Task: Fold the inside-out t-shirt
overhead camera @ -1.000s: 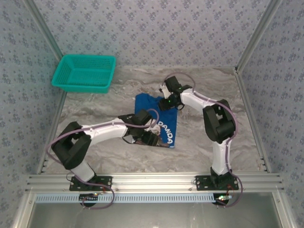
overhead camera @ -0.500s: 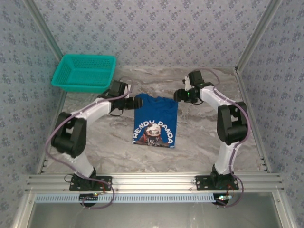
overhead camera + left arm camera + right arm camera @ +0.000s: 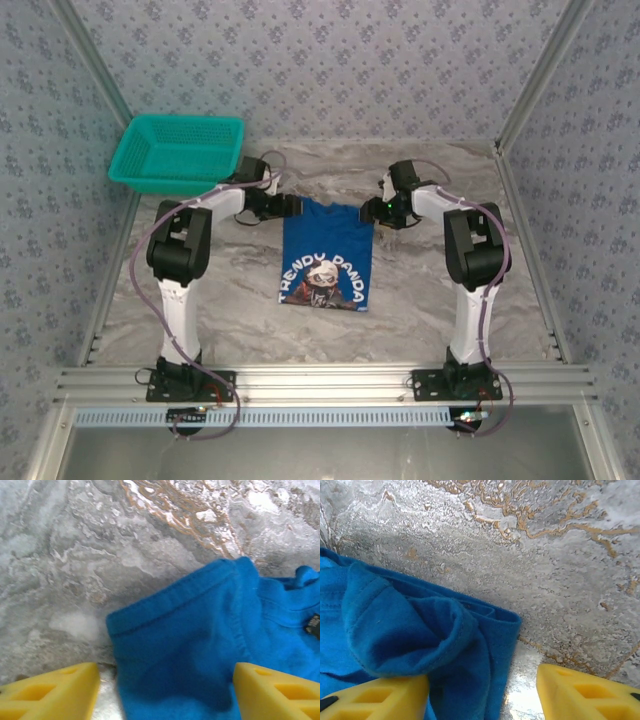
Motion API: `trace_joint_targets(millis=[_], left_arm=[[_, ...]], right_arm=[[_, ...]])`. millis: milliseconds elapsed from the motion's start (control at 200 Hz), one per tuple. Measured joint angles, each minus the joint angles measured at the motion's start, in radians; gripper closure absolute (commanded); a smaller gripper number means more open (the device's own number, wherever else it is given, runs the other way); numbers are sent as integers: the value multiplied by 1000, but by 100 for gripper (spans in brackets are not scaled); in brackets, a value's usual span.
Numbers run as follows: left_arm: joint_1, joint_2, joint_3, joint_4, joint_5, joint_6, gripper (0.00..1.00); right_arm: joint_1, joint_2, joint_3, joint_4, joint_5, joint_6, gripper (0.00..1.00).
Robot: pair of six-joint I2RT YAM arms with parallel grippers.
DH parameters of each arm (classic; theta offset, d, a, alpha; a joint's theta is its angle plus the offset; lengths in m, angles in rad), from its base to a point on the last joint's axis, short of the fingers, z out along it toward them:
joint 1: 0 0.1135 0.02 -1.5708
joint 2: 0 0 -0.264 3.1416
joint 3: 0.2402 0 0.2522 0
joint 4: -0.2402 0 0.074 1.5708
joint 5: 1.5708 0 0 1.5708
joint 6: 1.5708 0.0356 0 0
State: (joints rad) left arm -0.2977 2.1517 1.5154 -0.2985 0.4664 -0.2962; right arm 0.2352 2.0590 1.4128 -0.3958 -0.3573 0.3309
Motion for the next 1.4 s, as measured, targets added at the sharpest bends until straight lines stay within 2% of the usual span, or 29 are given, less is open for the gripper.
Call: trace_joint_targets(millis=[400, 700, 934, 1024, 1219, 1399], left_arm=[[-9, 53, 41, 7, 146, 7, 47], [-29, 88, 61, 19, 199, 6, 71], [-26, 94, 61, 21, 218, -20, 100], [-20, 94, 68, 34, 218, -35, 100], [-5, 43, 134, 43, 195, -64, 100], [-1, -63, 289, 50, 178, -67, 100]], right_arm=[[21, 42, 21, 68, -71, 55, 58], [39, 73, 26, 136, -147, 95, 76], [32, 84, 44, 180, -217, 103, 95], [24, 84, 61, 194, -243, 101, 100], [0, 68, 161, 195, -269, 71, 100], [-8, -36, 259, 200, -272, 15, 100]])
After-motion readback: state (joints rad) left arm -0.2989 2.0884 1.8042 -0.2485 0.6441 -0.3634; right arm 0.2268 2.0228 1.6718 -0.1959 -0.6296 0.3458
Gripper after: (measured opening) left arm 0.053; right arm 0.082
